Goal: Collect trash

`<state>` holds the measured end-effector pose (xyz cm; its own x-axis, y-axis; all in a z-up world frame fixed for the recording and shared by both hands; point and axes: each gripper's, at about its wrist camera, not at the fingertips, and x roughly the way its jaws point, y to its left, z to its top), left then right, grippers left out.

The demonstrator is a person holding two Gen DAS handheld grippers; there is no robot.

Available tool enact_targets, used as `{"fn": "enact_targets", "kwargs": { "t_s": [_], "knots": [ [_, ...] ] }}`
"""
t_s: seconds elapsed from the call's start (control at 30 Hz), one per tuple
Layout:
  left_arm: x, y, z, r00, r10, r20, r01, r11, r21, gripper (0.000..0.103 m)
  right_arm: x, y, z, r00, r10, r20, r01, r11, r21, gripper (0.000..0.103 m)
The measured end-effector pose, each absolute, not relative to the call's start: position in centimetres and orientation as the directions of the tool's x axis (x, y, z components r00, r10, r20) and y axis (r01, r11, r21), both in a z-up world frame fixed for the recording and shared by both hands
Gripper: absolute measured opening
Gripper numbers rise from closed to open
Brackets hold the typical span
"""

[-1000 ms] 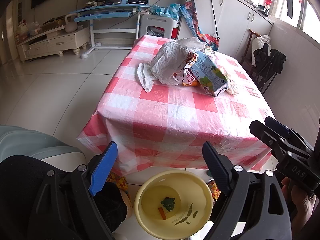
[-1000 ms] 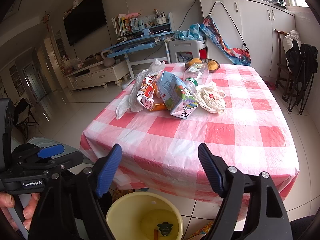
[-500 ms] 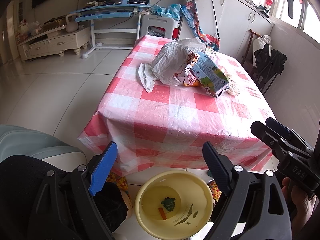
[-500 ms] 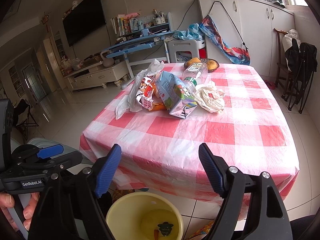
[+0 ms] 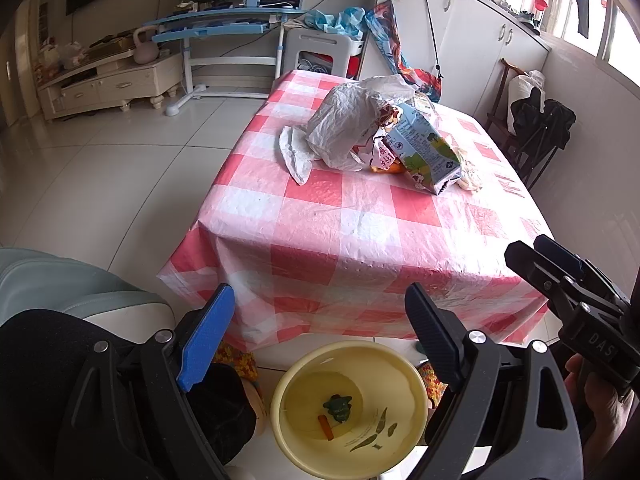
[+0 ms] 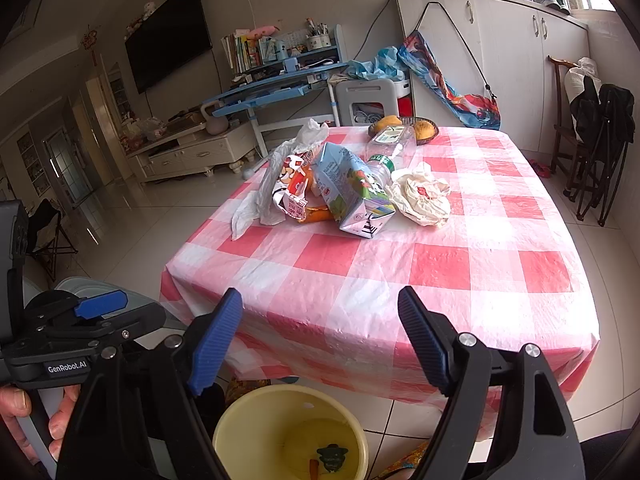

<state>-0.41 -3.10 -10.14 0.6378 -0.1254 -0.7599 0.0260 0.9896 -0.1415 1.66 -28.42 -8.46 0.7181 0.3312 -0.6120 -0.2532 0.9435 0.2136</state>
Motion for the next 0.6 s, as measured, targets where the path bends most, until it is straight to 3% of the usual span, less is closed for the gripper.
{"fn": "enact_targets", "kwargs": {
  "t_s": [0.6],
  "knots": [
    [-0.36, -3.34, -10.32, 0.635, -0.119, -0.763, 0.018, 0.99, -0.139, 0.083, 1.68, -28.44, -8.49, 0.717, 0.332, -0.613, -0.254, 0.943, 0.214, 0.078]
  ]
}}
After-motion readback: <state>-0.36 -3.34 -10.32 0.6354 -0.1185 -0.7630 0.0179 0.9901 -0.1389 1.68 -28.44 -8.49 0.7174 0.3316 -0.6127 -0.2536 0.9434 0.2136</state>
